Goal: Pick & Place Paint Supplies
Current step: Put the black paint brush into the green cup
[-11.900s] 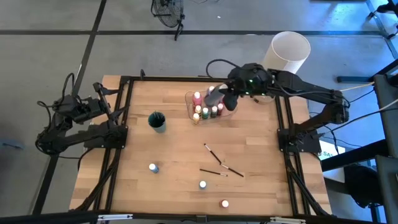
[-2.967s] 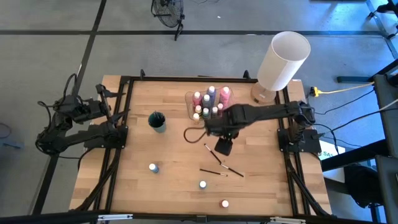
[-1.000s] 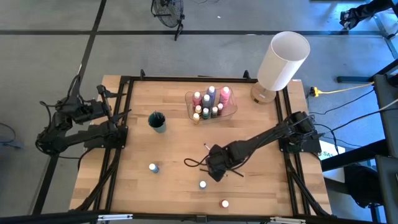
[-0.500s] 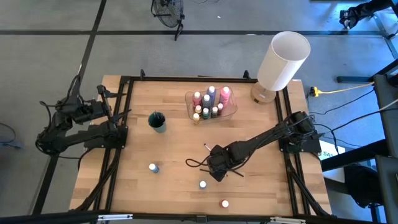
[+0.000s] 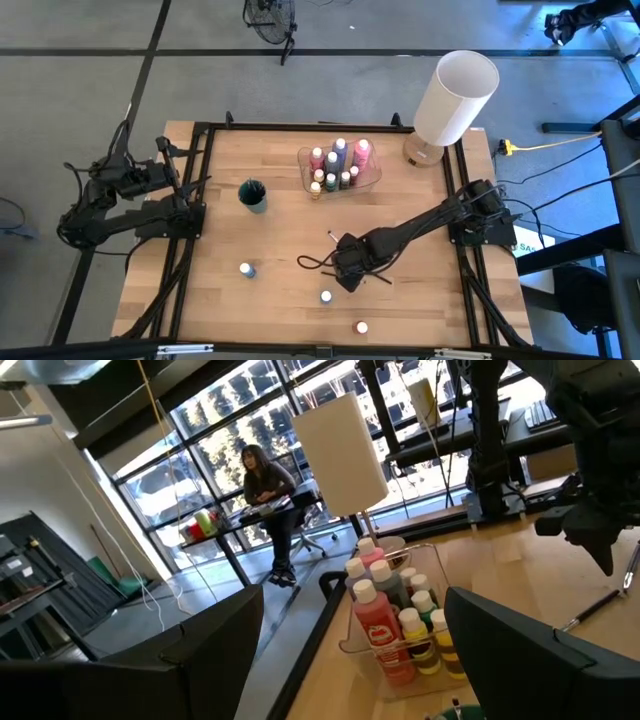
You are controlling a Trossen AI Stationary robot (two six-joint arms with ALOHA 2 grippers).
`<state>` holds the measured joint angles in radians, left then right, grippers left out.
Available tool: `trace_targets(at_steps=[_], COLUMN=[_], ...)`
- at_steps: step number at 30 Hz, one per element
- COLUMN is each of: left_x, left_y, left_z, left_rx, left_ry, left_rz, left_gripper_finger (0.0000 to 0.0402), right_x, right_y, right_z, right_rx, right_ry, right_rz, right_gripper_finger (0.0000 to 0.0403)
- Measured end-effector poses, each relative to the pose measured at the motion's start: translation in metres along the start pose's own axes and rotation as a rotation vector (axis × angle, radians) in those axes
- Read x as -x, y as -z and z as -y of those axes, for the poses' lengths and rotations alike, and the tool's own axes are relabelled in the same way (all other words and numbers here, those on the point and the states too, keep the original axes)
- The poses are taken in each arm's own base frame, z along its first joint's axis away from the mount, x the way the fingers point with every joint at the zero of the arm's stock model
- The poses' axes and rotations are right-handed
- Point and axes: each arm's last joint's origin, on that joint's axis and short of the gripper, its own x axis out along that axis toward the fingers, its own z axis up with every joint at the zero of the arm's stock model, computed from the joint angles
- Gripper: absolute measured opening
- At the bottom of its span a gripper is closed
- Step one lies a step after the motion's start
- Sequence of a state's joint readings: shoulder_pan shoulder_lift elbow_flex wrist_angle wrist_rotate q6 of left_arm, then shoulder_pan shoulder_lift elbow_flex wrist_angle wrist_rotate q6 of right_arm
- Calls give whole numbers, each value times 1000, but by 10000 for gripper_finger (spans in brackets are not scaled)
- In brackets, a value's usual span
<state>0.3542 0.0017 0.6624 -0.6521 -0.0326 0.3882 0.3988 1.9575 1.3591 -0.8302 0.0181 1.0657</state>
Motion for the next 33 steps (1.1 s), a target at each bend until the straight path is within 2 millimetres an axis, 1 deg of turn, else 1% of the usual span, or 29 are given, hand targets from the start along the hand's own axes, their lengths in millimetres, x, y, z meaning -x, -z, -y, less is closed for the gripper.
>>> trace_targets(at_steps=[7, 13, 16, 22, 33], left_x=[0, 0, 0, 0, 0], left_y=[0, 0, 0, 0, 0], left_z=[0, 0, 0, 0, 0], left_rx=[0, 0, 0, 0, 0], left_ry=[0, 0, 1, 0, 1], left_rz=[0, 0, -1, 0, -2], left_gripper_finger=[308, 308, 308, 308, 308], right_x=[-8, -15, -18, -22, -22], right_y=[-2, 1, 0, 1, 0], right_z=[-3, -2, -4, -4, -5], right_rx=[4, 4, 4, 13, 26], right_ry=[-14, -2, -7, -5, -22], right_rz=[6, -51, -48, -69, -73], right_gripper_finger=[206, 206, 206, 206, 206])
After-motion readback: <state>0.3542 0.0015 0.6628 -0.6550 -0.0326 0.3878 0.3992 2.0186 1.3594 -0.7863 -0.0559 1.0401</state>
